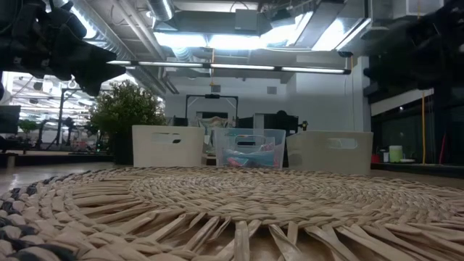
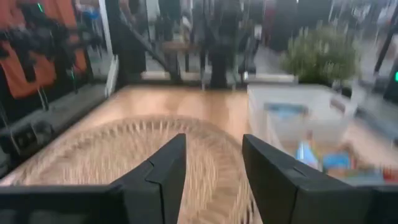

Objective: Pick and place Granola Bars by type
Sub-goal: Return to Home Position

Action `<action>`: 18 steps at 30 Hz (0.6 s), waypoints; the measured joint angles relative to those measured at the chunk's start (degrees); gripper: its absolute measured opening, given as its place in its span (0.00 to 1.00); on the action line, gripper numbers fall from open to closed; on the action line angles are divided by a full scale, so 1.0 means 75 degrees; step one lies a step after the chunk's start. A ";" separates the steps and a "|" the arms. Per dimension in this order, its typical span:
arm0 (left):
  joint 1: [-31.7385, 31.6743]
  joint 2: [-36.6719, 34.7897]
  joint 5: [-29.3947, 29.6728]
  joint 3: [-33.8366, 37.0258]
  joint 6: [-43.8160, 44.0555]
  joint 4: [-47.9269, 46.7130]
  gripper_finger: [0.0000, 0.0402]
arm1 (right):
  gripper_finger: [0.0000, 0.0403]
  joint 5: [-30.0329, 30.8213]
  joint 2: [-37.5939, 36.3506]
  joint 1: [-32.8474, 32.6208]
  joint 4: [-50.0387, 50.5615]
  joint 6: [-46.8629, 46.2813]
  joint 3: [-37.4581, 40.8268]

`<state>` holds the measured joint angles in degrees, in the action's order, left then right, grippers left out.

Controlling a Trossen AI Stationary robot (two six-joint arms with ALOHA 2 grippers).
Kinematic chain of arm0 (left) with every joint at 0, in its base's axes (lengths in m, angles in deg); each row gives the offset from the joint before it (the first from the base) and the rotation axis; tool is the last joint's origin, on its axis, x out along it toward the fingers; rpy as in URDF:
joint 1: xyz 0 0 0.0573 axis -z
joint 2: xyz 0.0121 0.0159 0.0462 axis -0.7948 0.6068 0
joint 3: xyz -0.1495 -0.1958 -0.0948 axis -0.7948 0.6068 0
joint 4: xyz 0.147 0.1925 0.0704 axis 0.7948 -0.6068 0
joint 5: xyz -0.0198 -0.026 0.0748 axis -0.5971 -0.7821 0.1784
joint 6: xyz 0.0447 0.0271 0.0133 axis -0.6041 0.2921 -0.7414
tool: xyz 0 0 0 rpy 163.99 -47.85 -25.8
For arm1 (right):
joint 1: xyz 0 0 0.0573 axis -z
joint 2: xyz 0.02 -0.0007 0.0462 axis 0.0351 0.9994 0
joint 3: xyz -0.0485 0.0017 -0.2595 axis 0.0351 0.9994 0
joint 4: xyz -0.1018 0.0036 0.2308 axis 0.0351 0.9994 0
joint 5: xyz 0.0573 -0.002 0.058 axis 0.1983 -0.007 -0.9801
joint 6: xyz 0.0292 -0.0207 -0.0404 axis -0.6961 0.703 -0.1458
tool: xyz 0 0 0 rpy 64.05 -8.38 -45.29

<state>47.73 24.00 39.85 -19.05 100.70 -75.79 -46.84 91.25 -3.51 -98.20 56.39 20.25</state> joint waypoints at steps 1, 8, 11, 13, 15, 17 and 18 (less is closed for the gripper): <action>0.0000 0.0000 0.0000 0.0000 0.0000 0.0000 0.45 | 0.40 0.0000 0.0000 0.0000 0.0181 -0.0038 0.0000; 0.0000 0.0000 0.0000 0.0000 0.0000 0.0000 0.45 | 0.36 -0.0317 -0.0003 0.0000 -0.0601 -0.0121 0.0000; 0.0000 0.0000 -0.0002 0.0000 0.0000 0.0000 0.45 | 0.36 -0.0323 -0.0003 0.0003 -0.0643 0.0376 0.0000; 0.0000 0.0000 -0.0001 0.0000 0.0000 0.0000 0.45 | 0.35 -0.0323 -0.0003 0.0003 -0.0542 0.0393 0.0000; 0.0000 0.0000 -0.0003 0.0000 0.0000 0.0000 0.45 | 0.35 -0.0325 0.0000 0.0003 -0.0393 0.0374 0.0000; 0.0000 0.0000 -0.0001 0.0000 0.0000 0.0000 0.45 | 0.35 -0.0326 -0.0003 0.0003 -0.0292 0.0413 0.0000; 0.0000 0.0000 -0.0001 0.0000 0.0000 0.0000 0.45 | 0.35 -0.0326 -0.0003 0.0003 -0.0220 0.0437 0.0000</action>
<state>47.73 24.00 39.84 -19.05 100.70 -75.79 -49.29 91.23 -3.49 -99.85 59.67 20.25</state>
